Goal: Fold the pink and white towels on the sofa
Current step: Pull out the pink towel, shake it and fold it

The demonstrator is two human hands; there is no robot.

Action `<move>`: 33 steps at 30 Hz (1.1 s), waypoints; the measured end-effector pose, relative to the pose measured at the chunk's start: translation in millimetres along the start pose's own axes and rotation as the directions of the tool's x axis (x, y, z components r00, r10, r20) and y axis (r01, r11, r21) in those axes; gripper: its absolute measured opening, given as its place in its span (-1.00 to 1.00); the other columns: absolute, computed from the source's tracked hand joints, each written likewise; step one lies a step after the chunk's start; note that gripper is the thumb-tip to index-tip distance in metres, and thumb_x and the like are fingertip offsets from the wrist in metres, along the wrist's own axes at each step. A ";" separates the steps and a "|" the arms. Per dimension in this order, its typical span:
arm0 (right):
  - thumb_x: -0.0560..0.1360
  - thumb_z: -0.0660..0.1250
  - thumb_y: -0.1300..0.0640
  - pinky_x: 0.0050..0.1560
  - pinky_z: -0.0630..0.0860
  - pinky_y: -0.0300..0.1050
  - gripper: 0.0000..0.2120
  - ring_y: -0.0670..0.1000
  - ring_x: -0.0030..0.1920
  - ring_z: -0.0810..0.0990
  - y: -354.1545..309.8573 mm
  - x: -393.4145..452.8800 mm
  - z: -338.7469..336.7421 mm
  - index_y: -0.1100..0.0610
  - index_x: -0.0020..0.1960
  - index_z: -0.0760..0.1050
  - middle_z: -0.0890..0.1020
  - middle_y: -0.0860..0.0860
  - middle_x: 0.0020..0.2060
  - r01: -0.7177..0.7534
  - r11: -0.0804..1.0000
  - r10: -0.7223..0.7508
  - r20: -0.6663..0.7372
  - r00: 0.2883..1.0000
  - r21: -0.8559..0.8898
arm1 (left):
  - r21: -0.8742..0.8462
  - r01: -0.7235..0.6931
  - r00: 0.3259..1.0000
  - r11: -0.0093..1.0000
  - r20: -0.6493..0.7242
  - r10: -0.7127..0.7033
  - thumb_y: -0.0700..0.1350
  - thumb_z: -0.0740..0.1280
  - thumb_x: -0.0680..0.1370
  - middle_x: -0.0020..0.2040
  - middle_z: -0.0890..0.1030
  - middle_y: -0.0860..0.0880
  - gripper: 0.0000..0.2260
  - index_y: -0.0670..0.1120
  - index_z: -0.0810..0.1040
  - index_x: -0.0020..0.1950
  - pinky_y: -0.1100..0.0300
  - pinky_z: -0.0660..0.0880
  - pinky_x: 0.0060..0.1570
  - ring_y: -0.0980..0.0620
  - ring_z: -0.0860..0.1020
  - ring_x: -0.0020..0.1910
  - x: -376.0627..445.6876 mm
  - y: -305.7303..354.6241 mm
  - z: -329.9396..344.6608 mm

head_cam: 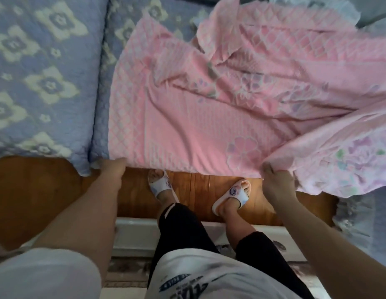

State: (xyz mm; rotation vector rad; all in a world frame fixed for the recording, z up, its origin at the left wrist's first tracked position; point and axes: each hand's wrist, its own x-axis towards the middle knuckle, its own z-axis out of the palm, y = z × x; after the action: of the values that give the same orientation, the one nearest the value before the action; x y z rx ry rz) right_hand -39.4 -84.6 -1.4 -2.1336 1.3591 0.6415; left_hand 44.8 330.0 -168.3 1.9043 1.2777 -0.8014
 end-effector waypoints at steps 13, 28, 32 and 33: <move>0.64 0.16 -0.22 -0.08 0.45 0.01 -0.38 0.21 -0.18 0.56 67.9 -46.1 -81.4 0.37 0.11 0.57 0.59 0.26 -0.12 -0.160 0.972 0.175 -0.072 0.982 0.170 | 0.346 -0.744 0.665 0.572 0.306 0.681 0.07 0.09 0.70 -0.15 0.59 -0.19 -0.69 -0.09 0.41 -0.10 0.04 0.44 -0.05 -0.22 0.59 -0.05 -213.0 52.3 -10.7; 0.44 0.18 -0.18 -0.03 0.46 -0.06 -0.58 0.04 -0.06 0.59 30.0 -74.8 -445.0 0.14 -0.06 0.59 0.64 0.01 -0.16 0.617 0.462 -0.069 -0.668 0.741 0.637 | 0.660 -0.751 0.394 -0.029 0.483 0.782 0.02 0.39 0.47 0.00 0.66 -0.21 -0.81 -0.10 0.52 -0.18 0.03 0.55 -0.08 -0.20 0.63 -0.01 -538.1 320.1 -8.2; 0.47 0.20 -0.12 0.00 0.47 0.00 -0.65 0.09 -0.07 0.58 64.1 -65.2 -451.9 0.15 -0.09 0.55 0.64 0.07 -0.15 0.563 0.481 -0.031 -0.628 0.777 0.672 | 0.719 -0.675 0.519 0.163 0.306 0.798 -0.11 0.24 0.62 0.20 0.63 -0.24 -0.72 -0.25 0.57 0.22 0.04 0.60 -0.05 -0.20 0.64 0.07 -540.0 313.4 10.2; 0.50 0.22 -0.09 -0.02 0.47 0.00 -0.68 0.10 -0.07 0.57 72.9 -62.0 -453.3 0.17 -0.09 0.54 0.64 0.08 -0.16 0.536 0.497 -0.014 -0.612 0.791 0.682 | 0.674 -0.703 0.525 0.227 0.276 0.805 -0.09 0.26 0.63 0.20 0.63 -0.24 -0.71 -0.25 0.57 0.24 0.06 0.58 -0.05 -0.18 0.64 0.06 -548.6 323.7 5.6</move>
State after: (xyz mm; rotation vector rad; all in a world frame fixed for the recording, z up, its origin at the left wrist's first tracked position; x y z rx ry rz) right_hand -80.1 -365.1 365.0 -1.6338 1.1283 -0.7415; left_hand 171.3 -41.3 333.7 2.8592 -0.2017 -0.6444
